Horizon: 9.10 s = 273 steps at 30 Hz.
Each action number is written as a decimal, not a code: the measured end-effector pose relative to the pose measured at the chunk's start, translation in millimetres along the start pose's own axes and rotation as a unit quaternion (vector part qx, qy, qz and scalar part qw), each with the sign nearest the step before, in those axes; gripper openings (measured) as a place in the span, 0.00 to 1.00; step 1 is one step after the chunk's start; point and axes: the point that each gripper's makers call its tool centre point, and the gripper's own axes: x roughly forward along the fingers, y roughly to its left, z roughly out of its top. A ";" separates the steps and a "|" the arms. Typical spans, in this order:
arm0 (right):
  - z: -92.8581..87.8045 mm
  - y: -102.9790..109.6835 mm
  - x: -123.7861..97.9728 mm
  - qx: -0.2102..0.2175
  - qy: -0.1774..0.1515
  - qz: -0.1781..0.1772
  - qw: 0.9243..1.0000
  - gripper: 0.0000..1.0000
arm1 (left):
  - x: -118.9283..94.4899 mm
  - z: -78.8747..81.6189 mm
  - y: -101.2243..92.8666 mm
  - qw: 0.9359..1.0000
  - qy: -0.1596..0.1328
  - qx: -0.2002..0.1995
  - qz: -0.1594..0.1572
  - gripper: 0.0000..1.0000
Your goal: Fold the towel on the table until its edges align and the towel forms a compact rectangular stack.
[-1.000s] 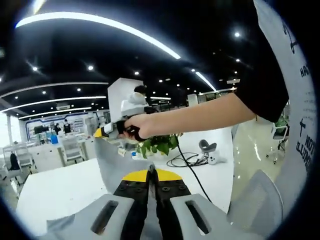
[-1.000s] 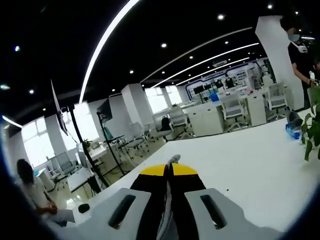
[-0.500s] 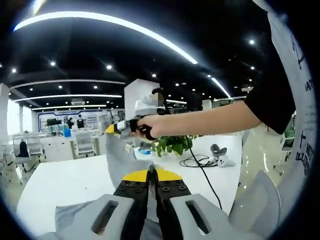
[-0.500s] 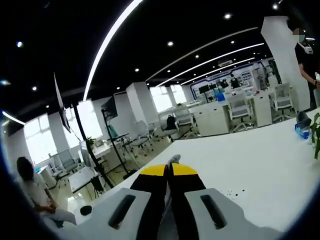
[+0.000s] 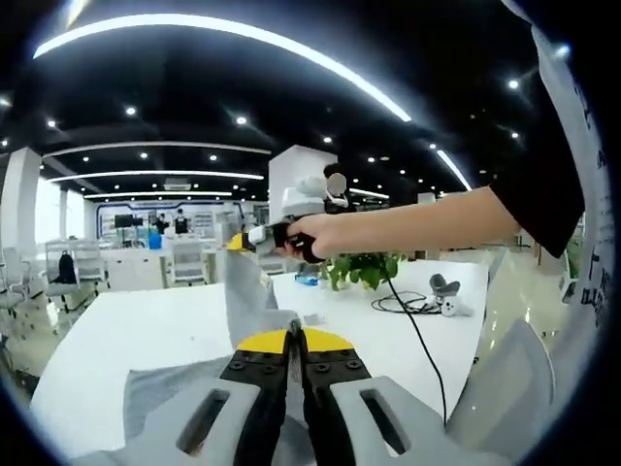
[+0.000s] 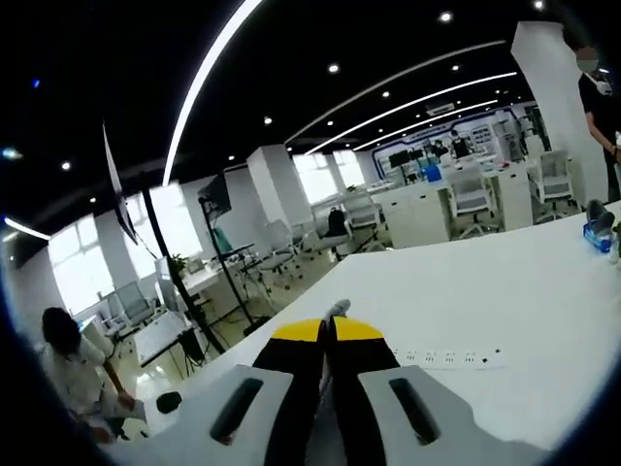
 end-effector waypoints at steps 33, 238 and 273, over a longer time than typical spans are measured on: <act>-76.3 40.5 85.2 -0.008 0.047 -0.011 0.999 0.00 | -68.1 -85.4 86.1 0.971 0.070 -0.143 0.180 0.03; -232.6 -157.3 11.1 -0.051 0.236 -0.063 0.968 0.27 | 93.0 -239.4 -107.1 0.930 0.324 0.091 -0.150 0.23; -215.6 -169.3 10.5 -0.123 0.221 -0.109 0.961 0.00 | 101.9 -220.2 -112.6 0.942 0.269 0.086 -0.181 0.03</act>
